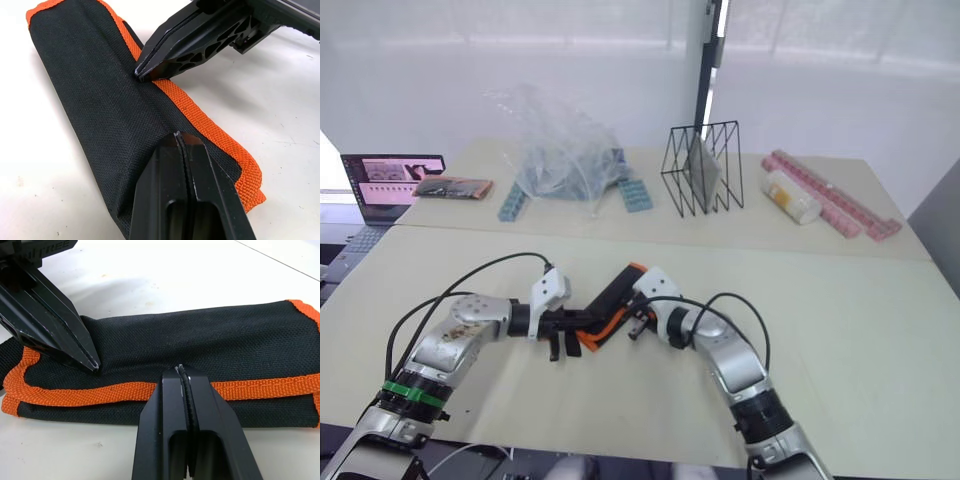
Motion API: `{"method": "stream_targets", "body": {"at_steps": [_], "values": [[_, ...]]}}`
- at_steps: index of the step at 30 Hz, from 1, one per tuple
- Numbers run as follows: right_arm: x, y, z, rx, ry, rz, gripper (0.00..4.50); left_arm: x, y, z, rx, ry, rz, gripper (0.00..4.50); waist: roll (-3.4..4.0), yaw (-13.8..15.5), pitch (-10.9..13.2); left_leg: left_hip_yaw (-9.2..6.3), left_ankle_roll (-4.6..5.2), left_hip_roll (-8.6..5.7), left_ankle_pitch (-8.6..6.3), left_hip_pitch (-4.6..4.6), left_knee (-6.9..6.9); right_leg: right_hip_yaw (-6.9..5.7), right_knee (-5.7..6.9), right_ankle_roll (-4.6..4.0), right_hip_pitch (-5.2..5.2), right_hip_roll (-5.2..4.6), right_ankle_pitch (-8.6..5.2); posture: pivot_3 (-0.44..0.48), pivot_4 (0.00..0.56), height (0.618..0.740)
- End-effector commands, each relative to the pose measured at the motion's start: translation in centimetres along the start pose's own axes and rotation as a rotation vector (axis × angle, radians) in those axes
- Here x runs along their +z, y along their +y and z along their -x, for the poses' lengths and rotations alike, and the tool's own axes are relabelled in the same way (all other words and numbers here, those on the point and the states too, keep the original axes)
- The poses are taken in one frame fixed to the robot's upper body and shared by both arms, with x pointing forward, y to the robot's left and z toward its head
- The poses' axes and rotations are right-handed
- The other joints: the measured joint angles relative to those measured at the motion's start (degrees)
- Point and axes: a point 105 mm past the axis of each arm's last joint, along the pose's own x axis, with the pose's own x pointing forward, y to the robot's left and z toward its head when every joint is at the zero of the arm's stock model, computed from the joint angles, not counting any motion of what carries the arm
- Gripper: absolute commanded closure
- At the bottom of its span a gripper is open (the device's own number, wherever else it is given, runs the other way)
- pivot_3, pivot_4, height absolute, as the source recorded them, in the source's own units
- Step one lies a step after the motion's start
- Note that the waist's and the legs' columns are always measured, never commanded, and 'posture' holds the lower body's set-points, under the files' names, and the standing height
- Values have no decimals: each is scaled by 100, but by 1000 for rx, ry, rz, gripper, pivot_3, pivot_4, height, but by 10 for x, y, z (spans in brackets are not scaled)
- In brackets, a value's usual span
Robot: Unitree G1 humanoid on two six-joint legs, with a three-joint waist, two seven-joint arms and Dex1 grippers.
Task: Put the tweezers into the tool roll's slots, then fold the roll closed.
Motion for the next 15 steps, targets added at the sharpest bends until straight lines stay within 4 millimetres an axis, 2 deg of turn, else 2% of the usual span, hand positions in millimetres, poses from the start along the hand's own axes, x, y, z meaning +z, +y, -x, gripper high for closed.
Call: {"method": "stream_targets", "body": {"at_steps": [1,4,5,8,15], "values": [[-17,7,0,22,52,-31,4500,-37,-2,1,26,138,75,4490,-19,58,-19,116,-2,61,-12,3,-2,49,4,-19,-52,16,14,0,150,720],[-16,9,1,26,42,-35,4500,-37,-1,2,28,143,69,4490,-39,142,-51,359,0,179,-37,16,-13,208,2,-73,-153,86,63,0,150,720],[-16,8,2,21,43,-35,4500,-37,0,2,29,144,68,4490,-38,134,-66,349,13,169,-43,-5,-10,207,-3,-59,-124,86,74,0,150,720],[-15,9,4,18,32,-38,4500,-37,0,3,29,145,68,4490,-52,110,-80,304,11,155,-41,-21,-1,187,-3,-23,-125,90,81,0,150,720],[-20,9,2,-8,49,-20,4500,-39,0,3,22,154,62,4490,-56,84,-84,273,8,151,-39,-30,1,160,-3,-13,-119,90,86,0,150,720]]}}
